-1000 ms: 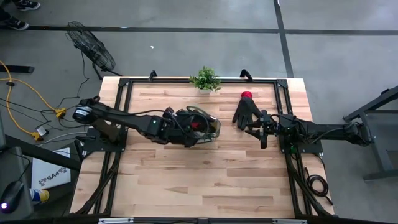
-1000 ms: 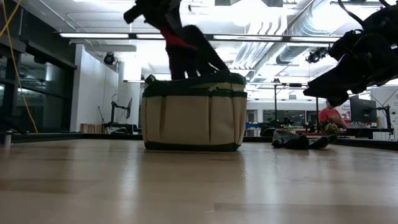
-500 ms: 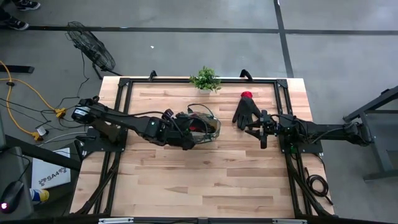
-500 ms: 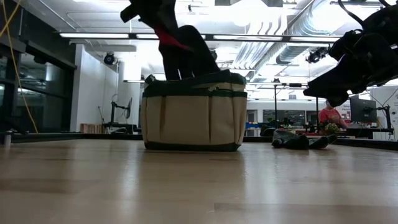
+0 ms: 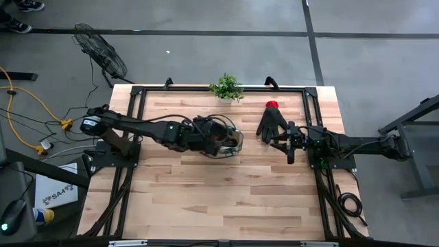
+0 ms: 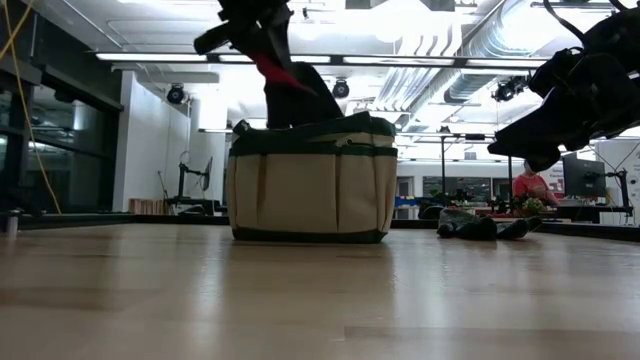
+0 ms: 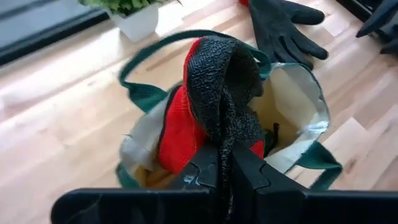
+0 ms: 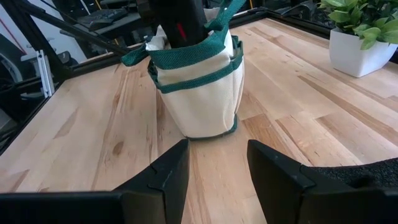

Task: Pick & Place Garden tools in Gardening bag
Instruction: Put the red glove into the gardening bag

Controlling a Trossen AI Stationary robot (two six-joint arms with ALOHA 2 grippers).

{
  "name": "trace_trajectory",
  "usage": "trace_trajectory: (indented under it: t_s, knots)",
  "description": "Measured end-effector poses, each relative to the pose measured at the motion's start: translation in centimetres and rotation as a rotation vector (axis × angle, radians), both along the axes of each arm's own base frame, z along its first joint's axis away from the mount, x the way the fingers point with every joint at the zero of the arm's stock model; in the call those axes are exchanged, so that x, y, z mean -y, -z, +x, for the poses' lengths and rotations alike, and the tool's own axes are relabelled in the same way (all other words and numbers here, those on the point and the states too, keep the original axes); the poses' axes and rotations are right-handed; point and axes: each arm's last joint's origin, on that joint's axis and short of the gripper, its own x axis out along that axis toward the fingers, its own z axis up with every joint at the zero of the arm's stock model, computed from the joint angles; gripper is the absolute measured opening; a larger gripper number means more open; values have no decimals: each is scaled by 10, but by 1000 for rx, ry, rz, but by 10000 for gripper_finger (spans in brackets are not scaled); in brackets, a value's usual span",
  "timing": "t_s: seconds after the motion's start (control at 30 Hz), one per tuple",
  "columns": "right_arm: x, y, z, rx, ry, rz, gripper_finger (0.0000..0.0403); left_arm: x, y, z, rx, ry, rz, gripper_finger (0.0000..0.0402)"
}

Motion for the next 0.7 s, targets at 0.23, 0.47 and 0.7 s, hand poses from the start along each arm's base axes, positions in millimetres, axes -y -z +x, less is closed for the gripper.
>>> trace_trajectory:
  t_s: [0.23, 0.47, 0.7]
  knots:
    - [0, 0, 0, 0, 0, 0, 153, -1, 20, 22, 8, 27, -60, 6]
    - [0, 1, 0, -6, 0, 1, 153, -13, 41, 38, -23, -2, -99, 6]
    - [0, 1, 0, -11, 0, 2, 153, -27, 59, 49, -49, -10, -162, 6]
